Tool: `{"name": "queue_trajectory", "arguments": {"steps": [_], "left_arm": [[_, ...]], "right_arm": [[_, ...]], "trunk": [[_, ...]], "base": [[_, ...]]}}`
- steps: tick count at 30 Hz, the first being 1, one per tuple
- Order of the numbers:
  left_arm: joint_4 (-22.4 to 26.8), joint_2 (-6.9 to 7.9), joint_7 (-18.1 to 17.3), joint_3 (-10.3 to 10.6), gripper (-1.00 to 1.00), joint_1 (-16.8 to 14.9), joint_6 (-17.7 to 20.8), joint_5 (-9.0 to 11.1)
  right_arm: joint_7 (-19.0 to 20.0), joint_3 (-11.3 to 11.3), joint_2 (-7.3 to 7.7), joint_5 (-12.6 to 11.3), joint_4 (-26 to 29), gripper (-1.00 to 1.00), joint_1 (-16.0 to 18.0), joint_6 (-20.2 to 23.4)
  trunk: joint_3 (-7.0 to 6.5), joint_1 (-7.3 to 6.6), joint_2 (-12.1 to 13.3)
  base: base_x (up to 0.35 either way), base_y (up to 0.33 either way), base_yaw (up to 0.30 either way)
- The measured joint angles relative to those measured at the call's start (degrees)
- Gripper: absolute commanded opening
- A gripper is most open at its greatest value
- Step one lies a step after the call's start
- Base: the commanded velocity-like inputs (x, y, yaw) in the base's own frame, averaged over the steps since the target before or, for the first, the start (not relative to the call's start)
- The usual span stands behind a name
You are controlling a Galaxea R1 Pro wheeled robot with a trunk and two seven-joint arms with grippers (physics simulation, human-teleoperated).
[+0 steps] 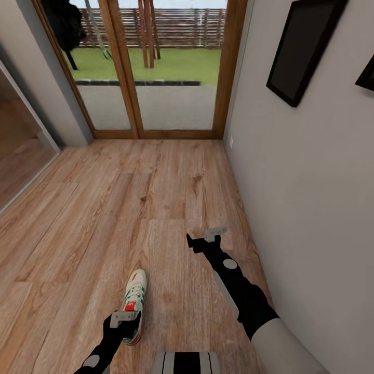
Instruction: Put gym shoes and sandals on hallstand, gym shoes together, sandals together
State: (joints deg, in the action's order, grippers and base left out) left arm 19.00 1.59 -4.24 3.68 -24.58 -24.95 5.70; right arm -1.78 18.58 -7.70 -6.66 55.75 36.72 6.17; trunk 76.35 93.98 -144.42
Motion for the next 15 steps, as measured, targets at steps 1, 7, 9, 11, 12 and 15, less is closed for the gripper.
{"name": "queue_trajectory", "arguments": {"steps": [1, 7, 9, 11, 12, 15], "left_arm": [[-0.01, -0.01, 0.00, 0.00, 1.00, 0.00, -0.11, 0.00], [-0.14, -0.21, -0.03, 0.01, 1.00, 0.00, -0.55, -0.04], [-0.26, -0.36, -0.08, 0.06, 1.00, 0.03, -0.66, -0.09], [-0.25, -0.38, -0.08, 0.07, 1.00, 0.04, -0.66, -0.08], [-0.25, -0.37, -0.08, 0.07, 1.00, 0.05, -0.66, -0.07], [-0.25, -0.38, -0.04, 0.04, 1.00, 0.08, -0.69, -0.06]], "right_arm": [[0.01, -0.01, 0.01, -0.01, 0.00, 1.00, 0.00, 0.00], [0.01, 0.02, 0.04, -0.03, -0.02, 1.00, 0.00, 0.00], [0.01, 0.03, 0.03, -0.04, -0.04, 1.00, 0.00, -0.04], [-0.01, 0.03, 0.03, -0.04, -0.05, 1.00, 0.00, -0.06], [-0.02, 0.03, 0.03, -0.04, -0.04, 1.00, 0.00, -0.06], [-0.04, 0.03, 0.03, -0.05, -0.03, 1.00, 0.00, -0.08]], "trunk": [[0.01, 0.00, 0.00], [0.68, 0.08, -0.04], [1.21, 0.13, -0.06], [1.80, 0.18, -0.09], [2.09, 0.21, -0.10], [3.01, 0.29, -0.14]], "base": [[0.000, 0.000, 0.000], [0.000, 0.000, 0.000], [0.000, 0.000, 0.000], [0.000, 0.000, 0.000], [0.000, 0.000, 0.000], [0.000, 0.000, 0.000]]}}
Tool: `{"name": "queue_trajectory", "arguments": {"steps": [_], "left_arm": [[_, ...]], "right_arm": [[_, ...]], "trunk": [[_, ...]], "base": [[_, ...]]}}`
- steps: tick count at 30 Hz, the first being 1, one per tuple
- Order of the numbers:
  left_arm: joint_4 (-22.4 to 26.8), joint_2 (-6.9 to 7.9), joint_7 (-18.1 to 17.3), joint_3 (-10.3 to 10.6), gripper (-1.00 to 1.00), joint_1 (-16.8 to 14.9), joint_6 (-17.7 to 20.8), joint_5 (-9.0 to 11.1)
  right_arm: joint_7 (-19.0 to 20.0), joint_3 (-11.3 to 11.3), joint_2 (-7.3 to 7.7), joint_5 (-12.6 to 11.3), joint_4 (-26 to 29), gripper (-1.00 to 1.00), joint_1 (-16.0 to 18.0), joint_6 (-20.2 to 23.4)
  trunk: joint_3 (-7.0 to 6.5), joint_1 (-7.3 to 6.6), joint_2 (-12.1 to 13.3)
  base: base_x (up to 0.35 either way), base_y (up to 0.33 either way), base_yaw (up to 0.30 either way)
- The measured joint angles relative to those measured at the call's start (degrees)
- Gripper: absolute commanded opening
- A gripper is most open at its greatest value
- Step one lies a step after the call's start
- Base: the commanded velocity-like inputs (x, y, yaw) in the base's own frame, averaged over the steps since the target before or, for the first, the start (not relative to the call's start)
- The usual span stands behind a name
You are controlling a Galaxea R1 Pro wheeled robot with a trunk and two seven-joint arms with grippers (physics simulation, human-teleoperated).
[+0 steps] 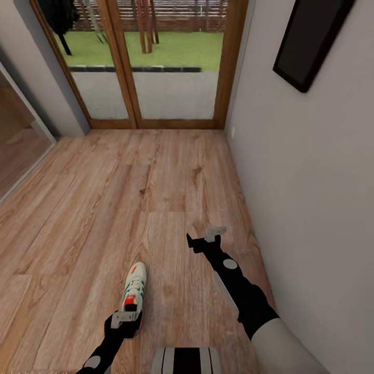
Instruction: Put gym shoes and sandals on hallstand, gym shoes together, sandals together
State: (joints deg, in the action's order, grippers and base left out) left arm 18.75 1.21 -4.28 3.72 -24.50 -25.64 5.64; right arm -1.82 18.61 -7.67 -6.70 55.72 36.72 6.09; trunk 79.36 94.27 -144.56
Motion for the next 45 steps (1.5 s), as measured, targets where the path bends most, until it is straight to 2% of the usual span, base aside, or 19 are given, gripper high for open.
{"name": "queue_trajectory", "arguments": {"steps": [11, 23, 32, 37, 45], "left_arm": [[-0.14, 0.04, 0.06, -0.16, 1.00, 0.03, -0.03, 0.09], [-0.37, 0.27, 0.08, -0.33, 1.00, 0.06, -0.03, 0.09], [-0.42, 0.01, 0.07, -0.23, 1.00, 0.07, -0.03, 0.05], [-0.42, -0.04, 0.06, -0.16, 1.00, 0.08, -0.03, 0.01], [-0.42, -0.03, 0.06, -0.13, 1.00, 0.08, -0.03, 0.01]], "right_arm": [[-0.01, 0.00, 0.00, 0.00, 0.01, 1.00, 0.00, 0.00], [-0.01, 0.00, 0.00, 0.00, 0.01, 1.00, 0.00, 0.06], [-0.01, 0.00, 0.00, 0.00, 0.01, 1.00, 0.00, 0.08], [-0.01, 0.00, 0.00, 0.00, 0.01, 1.00, 0.00, 0.03], [-0.01, 0.00, 0.00, 0.00, 0.01, 1.00, 0.00, 0.00]], "trunk": [[3.37, 0.28, -0.15], [3.54, 0.28, -0.15], [5.53, 0.51, -0.27], [5.53, 0.51, -0.27], [7.30, 0.72, -0.38]], "base": [[0.000, 0.000, 0.000], [0.000, 0.000, 0.000], [0.000, 0.000, 0.000], [0.000, 0.000, 0.000], [0.000, 0.000, 0.000]]}}
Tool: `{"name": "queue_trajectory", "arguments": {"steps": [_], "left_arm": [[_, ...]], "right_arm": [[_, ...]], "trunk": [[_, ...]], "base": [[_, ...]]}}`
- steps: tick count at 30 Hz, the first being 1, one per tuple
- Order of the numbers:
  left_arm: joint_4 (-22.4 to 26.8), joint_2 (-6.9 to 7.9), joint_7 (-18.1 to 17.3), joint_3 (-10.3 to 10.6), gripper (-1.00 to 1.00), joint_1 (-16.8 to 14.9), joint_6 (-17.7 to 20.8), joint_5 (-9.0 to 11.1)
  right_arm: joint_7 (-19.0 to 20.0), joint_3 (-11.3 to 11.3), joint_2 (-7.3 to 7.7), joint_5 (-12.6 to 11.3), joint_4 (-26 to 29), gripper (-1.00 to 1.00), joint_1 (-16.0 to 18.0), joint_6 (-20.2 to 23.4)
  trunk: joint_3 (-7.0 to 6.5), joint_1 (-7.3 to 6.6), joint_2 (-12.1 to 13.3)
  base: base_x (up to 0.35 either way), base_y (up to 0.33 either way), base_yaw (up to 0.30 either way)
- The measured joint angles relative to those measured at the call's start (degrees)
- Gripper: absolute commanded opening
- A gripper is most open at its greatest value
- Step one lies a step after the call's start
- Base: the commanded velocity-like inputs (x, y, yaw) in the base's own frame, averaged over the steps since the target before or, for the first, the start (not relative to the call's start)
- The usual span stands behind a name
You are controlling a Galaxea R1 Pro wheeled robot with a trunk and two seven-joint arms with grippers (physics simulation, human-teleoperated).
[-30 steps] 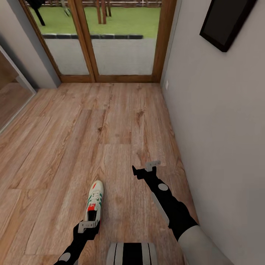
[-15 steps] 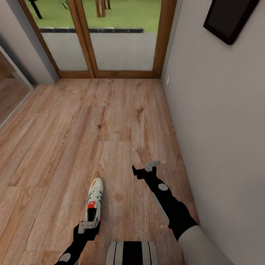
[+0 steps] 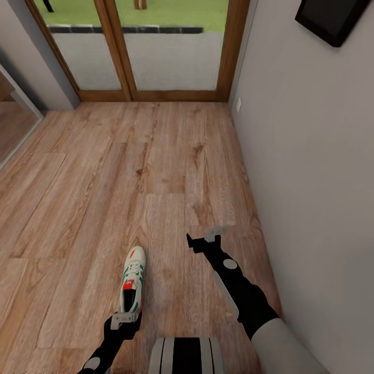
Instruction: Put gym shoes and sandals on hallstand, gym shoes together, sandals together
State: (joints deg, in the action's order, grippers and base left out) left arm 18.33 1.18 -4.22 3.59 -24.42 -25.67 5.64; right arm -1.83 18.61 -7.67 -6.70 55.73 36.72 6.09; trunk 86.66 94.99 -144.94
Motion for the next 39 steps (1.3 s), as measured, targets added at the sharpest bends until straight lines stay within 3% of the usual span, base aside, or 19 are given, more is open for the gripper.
{"name": "queue_trajectory", "arguments": {"steps": [3, 39], "left_arm": [[0.00, 0.00, 0.00, -0.04, 1.00, 0.01, 0.00, 0.01], [0.43, -0.04, 0.02, -0.17, 1.00, 0.10, -0.17, 0.08]], "right_arm": [[0.00, 0.00, 0.00, 0.00, 0.00, 1.00, 0.00, 0.00], [0.00, 0.00, 0.02, 0.01, 0.00, 1.00, 0.00, 0.00]], "trunk": [[0.67, 0.08, -0.04], [0.67, 0.07, -0.04]], "base": [[0.000, 0.000, 0.000], [0.014, 0.000, 0.000]]}}
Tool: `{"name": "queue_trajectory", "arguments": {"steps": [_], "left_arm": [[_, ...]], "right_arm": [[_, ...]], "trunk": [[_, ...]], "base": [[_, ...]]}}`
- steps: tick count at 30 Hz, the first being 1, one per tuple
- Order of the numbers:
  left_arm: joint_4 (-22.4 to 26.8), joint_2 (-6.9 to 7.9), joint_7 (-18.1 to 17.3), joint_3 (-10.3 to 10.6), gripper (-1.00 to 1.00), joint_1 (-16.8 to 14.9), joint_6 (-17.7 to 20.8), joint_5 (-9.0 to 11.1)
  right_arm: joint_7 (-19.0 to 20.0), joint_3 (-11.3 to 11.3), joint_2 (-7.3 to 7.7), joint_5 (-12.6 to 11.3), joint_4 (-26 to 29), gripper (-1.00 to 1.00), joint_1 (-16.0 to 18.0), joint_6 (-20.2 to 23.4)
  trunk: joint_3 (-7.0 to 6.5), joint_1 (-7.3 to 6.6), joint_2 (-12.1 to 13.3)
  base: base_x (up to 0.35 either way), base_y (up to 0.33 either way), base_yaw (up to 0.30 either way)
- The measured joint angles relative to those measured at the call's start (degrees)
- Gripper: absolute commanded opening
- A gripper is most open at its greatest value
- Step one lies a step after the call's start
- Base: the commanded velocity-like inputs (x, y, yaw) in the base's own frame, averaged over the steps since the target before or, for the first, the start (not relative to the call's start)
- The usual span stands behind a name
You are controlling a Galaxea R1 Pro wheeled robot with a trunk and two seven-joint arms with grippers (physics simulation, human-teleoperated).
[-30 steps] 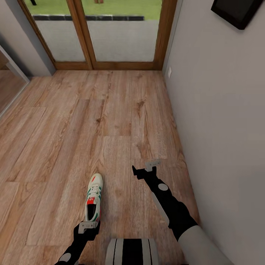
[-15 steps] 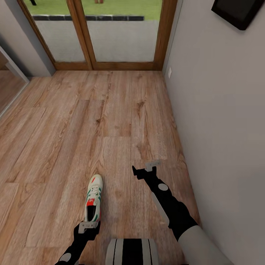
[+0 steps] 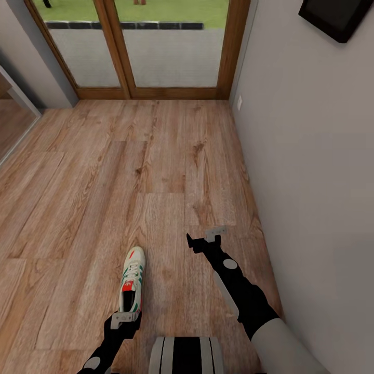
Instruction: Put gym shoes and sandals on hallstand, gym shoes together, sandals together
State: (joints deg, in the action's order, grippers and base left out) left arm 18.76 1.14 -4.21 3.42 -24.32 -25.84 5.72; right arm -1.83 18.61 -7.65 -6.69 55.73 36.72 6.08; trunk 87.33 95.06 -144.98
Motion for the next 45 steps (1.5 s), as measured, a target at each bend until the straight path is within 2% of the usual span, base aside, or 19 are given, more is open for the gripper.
{"name": "queue_trajectory", "arguments": {"steps": [20, 21, 45], "left_arm": [[0.09, 0.10, 0.00, -0.02, 1.00, 0.00, -0.05, 0.00], [0.09, 0.09, 0.00, -0.01, -1.00, 0.00, -0.04, 0.00], [0.32, 0.13, -0.07, 0.08, -1.00, 0.16, -0.38, 0.08]], "right_arm": [[0.00, 0.00, -0.01, 0.02, -0.09, 1.00, 0.00, 0.00], [0.00, 0.00, -0.01, 0.01, -0.09, 1.00, 0.00, 0.00], [0.00, -0.01, -0.01, 0.01, -0.14, 1.00, 0.00, 0.00]], "trunk": [[0.00, 0.00, 0.00], [0.00, 0.00, 0.00], [0.00, 0.00, 0.00]], "base": [[0.031, 0.000, 0.000], [0.001, 0.000, 0.000], [0.000, 0.000, 0.000]]}}
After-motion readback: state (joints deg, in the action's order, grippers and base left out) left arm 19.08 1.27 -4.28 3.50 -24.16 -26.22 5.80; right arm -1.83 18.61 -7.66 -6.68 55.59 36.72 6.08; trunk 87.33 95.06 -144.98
